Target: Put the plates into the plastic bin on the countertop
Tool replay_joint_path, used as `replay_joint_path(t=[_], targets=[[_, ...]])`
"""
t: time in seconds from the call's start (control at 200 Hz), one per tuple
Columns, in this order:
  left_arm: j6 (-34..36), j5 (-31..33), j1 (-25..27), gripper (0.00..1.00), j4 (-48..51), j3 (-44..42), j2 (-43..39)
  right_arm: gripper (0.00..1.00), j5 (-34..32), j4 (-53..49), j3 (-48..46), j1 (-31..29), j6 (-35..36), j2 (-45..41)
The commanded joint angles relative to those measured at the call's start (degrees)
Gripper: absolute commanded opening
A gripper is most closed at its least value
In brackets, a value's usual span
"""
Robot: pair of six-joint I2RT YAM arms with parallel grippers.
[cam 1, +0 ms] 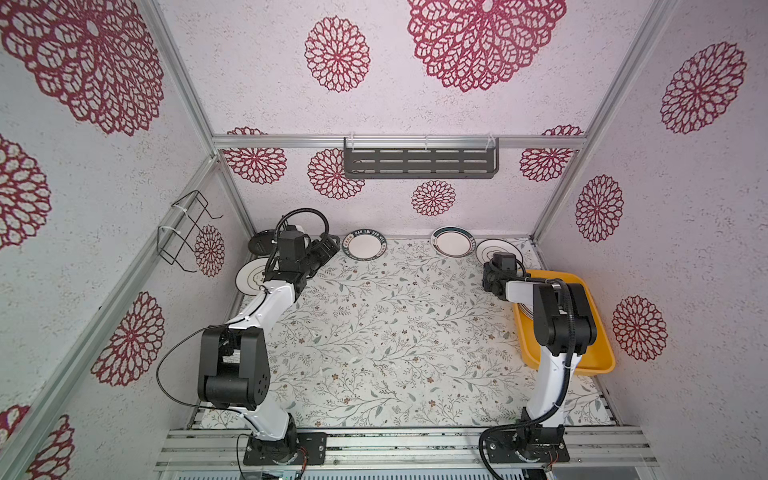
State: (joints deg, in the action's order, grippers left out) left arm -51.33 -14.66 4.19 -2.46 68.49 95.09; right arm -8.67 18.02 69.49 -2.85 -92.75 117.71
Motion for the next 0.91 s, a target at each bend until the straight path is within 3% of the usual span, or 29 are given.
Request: replay_joint_path(t=[0.0,0.09,0.45,0.726,0.901], targets=[[-0.7,-0.3,-0.1,0.97,-2.0,-0.7,-1.5,0.49,-0.9,-0.4,-2.3,-0.6,-4.3,-3.3],[-1.3,-0.2,0.0,0.97,-2.7,-0.9,-1.1,0.55,-2.1,-0.1,-2.8,-0.5,-6.1,-3.3],[-2.4,0.3,0.2,0.97,-4.0,0.2,0.9,0.56,-6.7,1.0,-0.3,0.9,-12.1,3.1],[-2.5,0.4,0.1,0.97,-2.9,3.3,3.3,0.63,-3.9,-8.4,6.6,1.5,-13.2,7.1],[-2.3,0.0,0.1,0.97,-1.7,4.7,4.2,0.63,-2.1,-8.2,7.6,1.5,-14.3,8.8]])
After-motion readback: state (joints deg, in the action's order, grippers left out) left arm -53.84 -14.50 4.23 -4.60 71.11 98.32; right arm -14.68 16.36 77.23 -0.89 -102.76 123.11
